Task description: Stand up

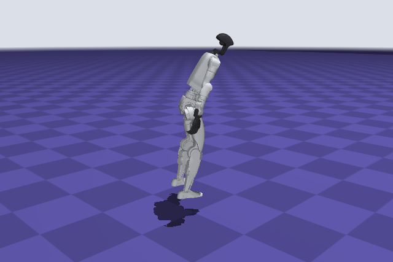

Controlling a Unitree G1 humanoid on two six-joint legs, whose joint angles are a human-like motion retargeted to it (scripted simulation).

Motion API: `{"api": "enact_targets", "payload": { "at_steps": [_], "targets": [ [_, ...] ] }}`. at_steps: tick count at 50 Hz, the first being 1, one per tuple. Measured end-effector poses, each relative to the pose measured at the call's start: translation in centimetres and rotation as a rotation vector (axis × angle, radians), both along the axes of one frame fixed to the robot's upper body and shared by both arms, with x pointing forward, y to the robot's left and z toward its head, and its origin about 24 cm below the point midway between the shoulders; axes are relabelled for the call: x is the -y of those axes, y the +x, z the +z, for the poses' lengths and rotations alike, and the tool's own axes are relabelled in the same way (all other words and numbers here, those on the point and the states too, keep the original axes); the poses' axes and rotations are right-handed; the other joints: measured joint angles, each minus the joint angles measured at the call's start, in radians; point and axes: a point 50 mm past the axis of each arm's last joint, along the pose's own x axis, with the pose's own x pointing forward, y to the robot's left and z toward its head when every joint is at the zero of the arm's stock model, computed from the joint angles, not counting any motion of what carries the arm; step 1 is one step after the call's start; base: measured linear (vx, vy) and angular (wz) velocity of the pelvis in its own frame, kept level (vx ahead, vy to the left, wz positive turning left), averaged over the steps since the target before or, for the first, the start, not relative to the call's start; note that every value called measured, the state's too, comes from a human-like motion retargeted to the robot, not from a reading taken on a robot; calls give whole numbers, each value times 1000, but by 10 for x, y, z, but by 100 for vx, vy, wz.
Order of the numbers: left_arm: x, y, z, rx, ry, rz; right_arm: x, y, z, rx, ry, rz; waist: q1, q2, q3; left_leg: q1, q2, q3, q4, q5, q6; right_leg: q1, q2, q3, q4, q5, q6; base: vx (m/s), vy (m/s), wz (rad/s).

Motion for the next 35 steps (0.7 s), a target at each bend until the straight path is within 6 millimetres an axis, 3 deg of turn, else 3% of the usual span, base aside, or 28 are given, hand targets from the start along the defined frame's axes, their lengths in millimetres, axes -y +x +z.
{"api": "enact_targets", "payload": {
  "at_steps": [4,7,12,15,17,19,21,27,33,35],
  "targets": [
    [17,2,-2,14,-31,-84,-2,-24,-6,-77,5,-17,-8,8,-41,135,-20,40,-101,26,-1,121,-12,0,-67,1,-17,49,-4,-19],
    [22,0,-4,51,-12,-97,-5,-30,-8,-122,7,-39,-2,19,-69,200,-19,48,-113,24,-24,185,4,19,-85,-5,-42,45,-7,-36],
    [19,-24,-14,-13,32,-63,-12,-23,-7,-176,40,-69,18,18,-103,204,-21,36,29,85,-28,255,5,41,-106,-15,-75,35,-4,-15],
    [16,-48,-22,-91,40,-43,-13,-10,-5,-150,58,-91,44,-8,-121,128,-19,14,241,181,45,296,-28,48,-127,-21,-89,32,0,1],
    [14,-71,-27,-155,46,-26,-12,-1,-3,-126,59,-91,76,-24,-135,50,-49,-30,376,137,100,323,-47,67,-142,-25,-96,39,7,-25],
    [11,-97,-31,-223,49,-2,-11,8,-1,-97,52,-80,112,-20,-150,-4,-60,-73,399,108,44,349,-46,82,-157,-31,-103,39,12,-36],
    [9,-125,-34,-291,49,27,-9,16,1,-62,46,-68,146,-13,-159,-47,-79,-119,354,105,34,374,-41,97,-168,-40,-109,43,19,-31],
    [0,-215,-29,-551,31,146,-3,31,7,29,49,-79,233,18,-179,-102,-52,-64,34,101,140,461,-2,125,-186,-82,-143,45,21,-10],
    [-2,-292,-10,-785,1,352,-3,25,5,19,67,-81,209,15,-227,-117,-102,-134,-139,136,182,526,20,87,-195,-89,-163,49,23,27],
    [0,-315,-1,-854,-6,428,-4,13,2,-25,71,-81,228,12,-246,-78,-90,-81,-115,120,158,547,41,109,-165,-56,-164,69,29,-48]
  ]
}}
